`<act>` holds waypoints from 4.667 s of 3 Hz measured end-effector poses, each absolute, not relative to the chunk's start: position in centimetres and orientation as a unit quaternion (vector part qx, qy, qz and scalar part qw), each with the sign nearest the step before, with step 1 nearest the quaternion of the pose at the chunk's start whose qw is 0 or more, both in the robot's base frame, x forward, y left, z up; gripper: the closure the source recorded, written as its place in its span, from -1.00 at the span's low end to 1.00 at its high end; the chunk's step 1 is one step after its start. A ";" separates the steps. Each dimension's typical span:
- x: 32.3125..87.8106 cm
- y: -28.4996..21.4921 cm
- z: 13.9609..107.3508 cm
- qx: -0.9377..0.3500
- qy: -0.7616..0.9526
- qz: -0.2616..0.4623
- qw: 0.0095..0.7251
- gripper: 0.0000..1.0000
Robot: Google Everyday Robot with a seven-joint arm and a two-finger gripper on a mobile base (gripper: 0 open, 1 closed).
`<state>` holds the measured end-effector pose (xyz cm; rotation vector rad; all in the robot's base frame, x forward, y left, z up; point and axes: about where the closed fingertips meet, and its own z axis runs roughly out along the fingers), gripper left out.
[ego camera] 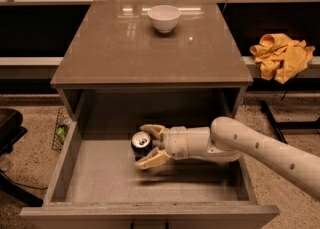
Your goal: Pick pepsi can from top drawer and place on counter
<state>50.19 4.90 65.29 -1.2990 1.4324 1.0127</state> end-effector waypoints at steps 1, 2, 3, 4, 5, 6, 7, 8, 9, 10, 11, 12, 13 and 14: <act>49.4 7.6 66.2 -0.527 0.569 0.435 0.458 0.11; 49.4 7.6 66.2 -0.528 0.568 0.435 0.457 0.58; 49.4 7.7 66.9 -0.534 0.569 0.431 0.453 0.99; 50.2 7.7 71.3 -0.547 0.568 0.413 0.456 1.00; 52.3 7.8 79.1 -0.537 0.578 0.381 0.482 1.00; 56.4 8.8 88.9 -0.508 0.589 0.355 0.519 1.00; 60.9 11.6 94.2 -0.491 0.570 0.374 0.543 1.00; 68.2 16.7 96.7 -0.443 0.546 0.410 0.581 1.00; 72.5 19.0 95.3 -0.415 0.553 0.415 0.591 1.00; 75.7 18.6 92.9 -0.394 0.594 0.382 0.589 1.00; 77.2 17.7 89.1 -0.374 0.627 0.365 0.577 1.00; 77.2 18.0 89.1 -0.374 0.627 0.366 0.577 0.63; 77.1 18.3 89.1 -0.375 0.626 0.368 0.576 0.19; 77.0 18.6 89.0 -0.376 0.626 0.369 0.575 -0.28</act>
Offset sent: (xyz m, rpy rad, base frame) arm -0.0068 0.0239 0.0081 0.0310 0.0157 0.0332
